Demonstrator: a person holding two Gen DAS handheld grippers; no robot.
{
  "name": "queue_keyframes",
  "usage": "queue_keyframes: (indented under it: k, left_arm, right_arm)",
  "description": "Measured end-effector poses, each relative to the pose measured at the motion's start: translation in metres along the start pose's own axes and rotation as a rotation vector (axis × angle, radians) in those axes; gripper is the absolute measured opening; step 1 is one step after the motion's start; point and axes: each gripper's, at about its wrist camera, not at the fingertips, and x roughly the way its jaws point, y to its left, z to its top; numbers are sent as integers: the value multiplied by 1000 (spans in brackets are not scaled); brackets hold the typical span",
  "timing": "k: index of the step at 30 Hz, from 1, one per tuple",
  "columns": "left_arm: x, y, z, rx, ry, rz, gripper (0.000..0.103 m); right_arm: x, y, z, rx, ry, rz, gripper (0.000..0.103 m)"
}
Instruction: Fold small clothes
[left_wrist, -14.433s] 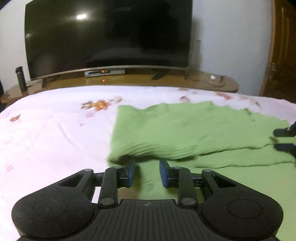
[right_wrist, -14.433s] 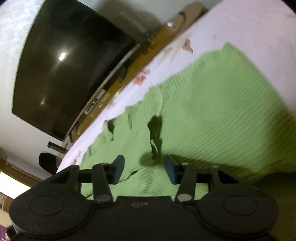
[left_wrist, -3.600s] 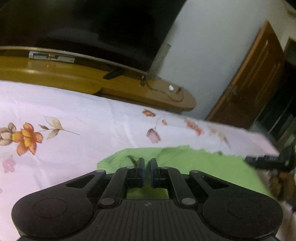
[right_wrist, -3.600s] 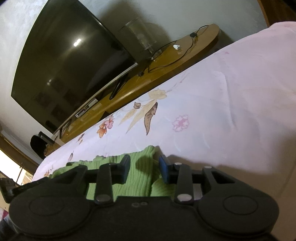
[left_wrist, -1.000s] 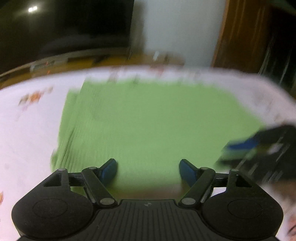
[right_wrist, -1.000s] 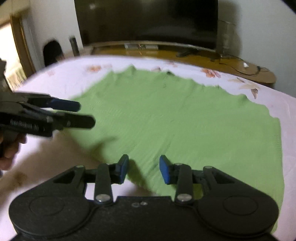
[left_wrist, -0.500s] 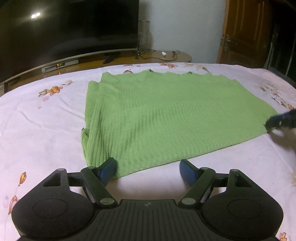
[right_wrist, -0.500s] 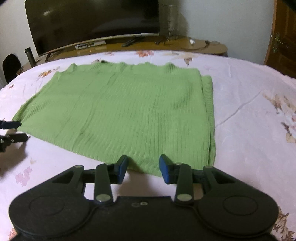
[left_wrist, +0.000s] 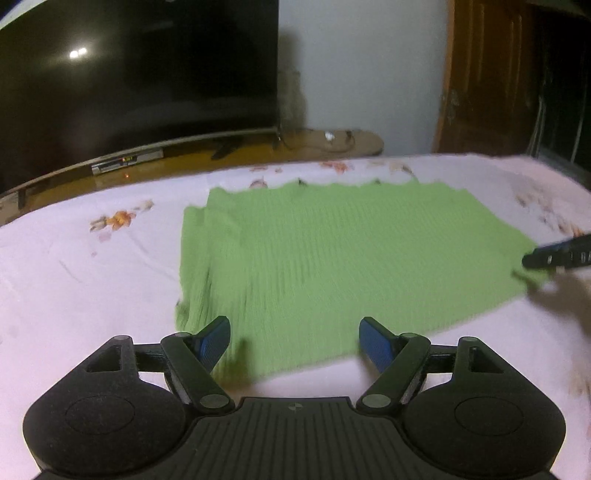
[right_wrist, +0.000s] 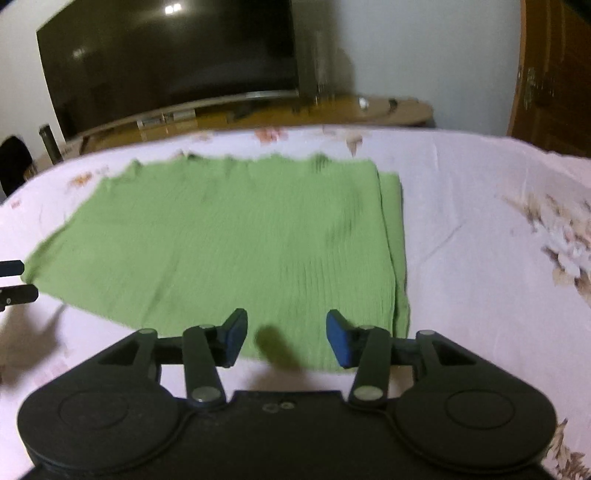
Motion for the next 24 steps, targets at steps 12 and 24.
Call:
queue_keyframes:
  k: [12, 24]
  left_arm:
    - [-9, 21, -24, -143, 88, 9, 99]
    - [-3, 76, -73, -965, -73, -167, 100]
  right_arm:
    - [15, -7, 1, 6, 76, -42, 48]
    - [0, 0, -17, 125, 37, 74, 51]
